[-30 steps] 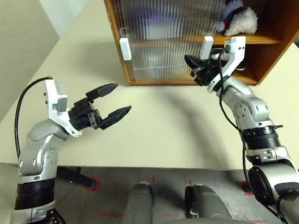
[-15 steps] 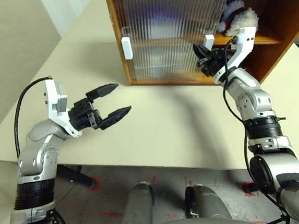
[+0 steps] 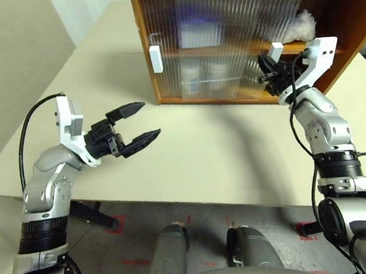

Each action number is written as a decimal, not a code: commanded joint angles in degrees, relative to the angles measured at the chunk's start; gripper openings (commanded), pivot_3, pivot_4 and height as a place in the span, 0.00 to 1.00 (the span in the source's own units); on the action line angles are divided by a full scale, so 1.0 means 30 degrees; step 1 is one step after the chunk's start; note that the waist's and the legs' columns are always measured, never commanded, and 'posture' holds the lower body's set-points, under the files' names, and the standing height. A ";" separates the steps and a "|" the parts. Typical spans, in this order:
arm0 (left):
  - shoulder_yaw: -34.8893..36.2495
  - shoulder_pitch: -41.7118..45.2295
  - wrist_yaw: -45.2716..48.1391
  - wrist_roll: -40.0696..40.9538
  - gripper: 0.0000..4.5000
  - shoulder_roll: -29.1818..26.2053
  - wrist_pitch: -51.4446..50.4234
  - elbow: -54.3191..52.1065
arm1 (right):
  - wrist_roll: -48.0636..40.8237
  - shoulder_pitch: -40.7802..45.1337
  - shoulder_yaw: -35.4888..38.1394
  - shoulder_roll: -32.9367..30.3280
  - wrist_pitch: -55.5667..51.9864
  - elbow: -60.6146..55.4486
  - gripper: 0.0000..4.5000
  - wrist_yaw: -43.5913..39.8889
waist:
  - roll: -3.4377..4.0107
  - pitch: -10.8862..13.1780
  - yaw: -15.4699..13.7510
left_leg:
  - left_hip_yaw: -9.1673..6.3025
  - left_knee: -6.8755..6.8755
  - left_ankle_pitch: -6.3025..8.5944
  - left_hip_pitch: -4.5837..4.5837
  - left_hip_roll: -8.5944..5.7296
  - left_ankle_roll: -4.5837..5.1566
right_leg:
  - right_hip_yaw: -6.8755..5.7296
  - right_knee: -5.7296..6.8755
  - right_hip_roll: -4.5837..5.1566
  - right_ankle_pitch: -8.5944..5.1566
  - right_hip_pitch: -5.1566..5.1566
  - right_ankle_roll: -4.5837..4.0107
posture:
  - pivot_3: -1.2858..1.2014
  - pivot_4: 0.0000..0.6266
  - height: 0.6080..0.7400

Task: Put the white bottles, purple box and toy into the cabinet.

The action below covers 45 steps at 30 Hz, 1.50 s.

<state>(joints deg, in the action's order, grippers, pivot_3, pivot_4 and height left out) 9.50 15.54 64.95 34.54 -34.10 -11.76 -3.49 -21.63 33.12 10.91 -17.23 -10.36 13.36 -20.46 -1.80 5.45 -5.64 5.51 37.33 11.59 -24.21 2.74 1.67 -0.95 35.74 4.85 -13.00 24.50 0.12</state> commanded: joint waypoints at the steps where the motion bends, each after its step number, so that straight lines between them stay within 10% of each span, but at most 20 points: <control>1: -0.0311 0.0349 0.0190 -0.0187 1.00 0.0021 0.0111 0.0275 | 0.0235 -0.0300 0.0616 -0.0270 0.0108 -0.0164 0.01 0.0447 | 0.0000 0.0000 0.0009 | 0.0000 0.0000 0.0000 -0.0001 -0.0001 0.0000 | 0.0000 0.0000 -0.0001 0.0003 0.0000 0.0006 | 0.60 0.06 1.00; 45: -0.0977 0.1583 0.0989 -0.0380 1.00 0.0590 0.0228 0.1398 | 0.1068 -0.1560 0.3900 -0.5087 0.0822 0.1411 0.01 0.0994 | 0.0001 0.0000 0.1007 | 0.0007 0.0097 -0.0067 0.0009 -0.0012 0.0113 | 0.0088 0.0017 -0.0021 -0.0012 -0.0038 -0.0020 | 0.57 0.07 1.00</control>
<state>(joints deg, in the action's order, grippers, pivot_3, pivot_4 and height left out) 7.55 19.83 67.35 33.95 -32.44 -11.44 0.70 -18.90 28.48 20.97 -31.13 -8.23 15.88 -17.93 -1.79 5.45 -2.62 5.53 37.63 11.38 -24.18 2.71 2.02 -0.70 35.79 4.79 -13.04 24.37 0.06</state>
